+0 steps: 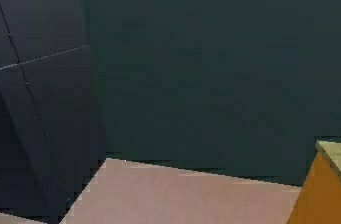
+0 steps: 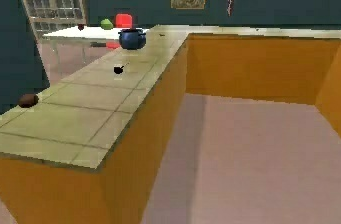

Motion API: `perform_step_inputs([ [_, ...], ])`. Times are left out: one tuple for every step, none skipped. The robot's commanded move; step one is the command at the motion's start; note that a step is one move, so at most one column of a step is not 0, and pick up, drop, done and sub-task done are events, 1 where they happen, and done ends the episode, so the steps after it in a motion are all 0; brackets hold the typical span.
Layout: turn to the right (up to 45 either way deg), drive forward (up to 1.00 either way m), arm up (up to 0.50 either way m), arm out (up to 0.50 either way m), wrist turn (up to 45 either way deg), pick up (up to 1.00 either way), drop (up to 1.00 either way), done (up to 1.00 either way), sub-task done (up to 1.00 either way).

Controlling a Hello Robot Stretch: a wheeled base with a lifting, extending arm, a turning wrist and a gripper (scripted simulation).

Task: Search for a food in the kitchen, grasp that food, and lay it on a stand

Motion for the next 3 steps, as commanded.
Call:
perform_step_inputs([
  [0.0, 0.15, 0.00, 0.00, 0.0, 0.00, 0.00, 0.00, 0.00],
  [-24.0, 0.00, 0.00, 0.00, 0.0, 0.00, 0.00, 0.00, 0.00],
  [-3.0, 0.00, 0.00, 0.00, 0.0, 0.00, 0.00, 0.00, 0.00],
])
